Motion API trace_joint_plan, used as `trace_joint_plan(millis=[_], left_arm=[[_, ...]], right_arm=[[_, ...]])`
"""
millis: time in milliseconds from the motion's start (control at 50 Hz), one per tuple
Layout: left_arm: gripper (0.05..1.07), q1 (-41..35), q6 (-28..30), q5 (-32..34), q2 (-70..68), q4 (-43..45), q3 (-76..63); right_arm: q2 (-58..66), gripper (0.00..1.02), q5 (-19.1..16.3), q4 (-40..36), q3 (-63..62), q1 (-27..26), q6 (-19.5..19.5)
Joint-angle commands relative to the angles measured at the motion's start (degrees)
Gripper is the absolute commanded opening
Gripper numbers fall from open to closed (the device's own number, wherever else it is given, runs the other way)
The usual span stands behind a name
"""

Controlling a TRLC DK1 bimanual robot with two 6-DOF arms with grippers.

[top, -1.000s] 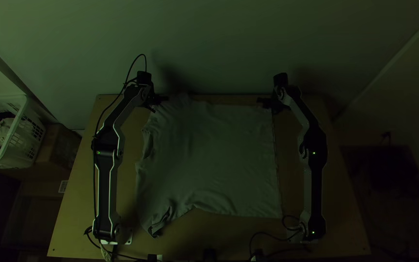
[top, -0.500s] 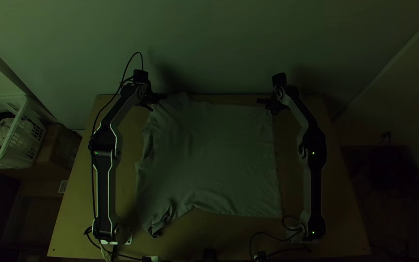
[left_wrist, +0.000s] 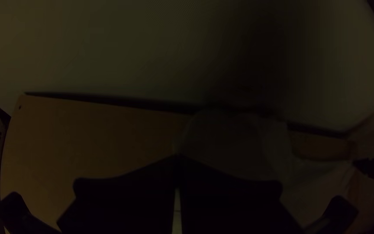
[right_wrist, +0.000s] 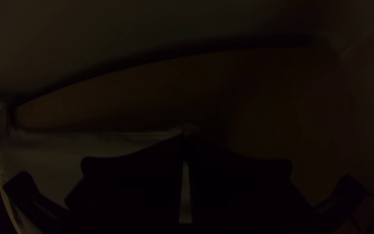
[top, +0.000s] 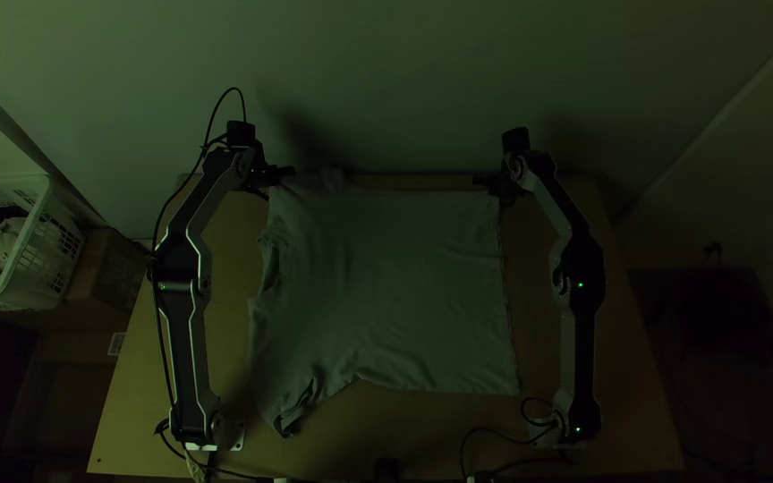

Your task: Fold the t-shirt

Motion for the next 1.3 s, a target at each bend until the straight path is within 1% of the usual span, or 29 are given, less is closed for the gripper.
trace_joint_plan(millis=[0,340,600,1280], left_arm=[[0.08,0.63,-1.54,-0.36,-3.07,-0.71,-1.97],[0.08,-0.16,-2.59,-0.10,-5.18,-0.79,-6.90],[0.08,0.37,-1.98,1.13,-11.51,3.34,-16.92],[0.08,1.95,-0.75,1.31,-25.48,7.29,-33.70]], right_arm=[[-3.49,0.02,0.96,-0.86,1.03,0.61,-0.34],[-5.25,0.02,0.96,-5.08,-1.26,0.69,-1.40],[-8.77,0.02,0.96,-5.08,-5.65,0.61,-2.36],[-19.75,0.02,1.13,-4.29,-20.42,1.57,-3.24]])
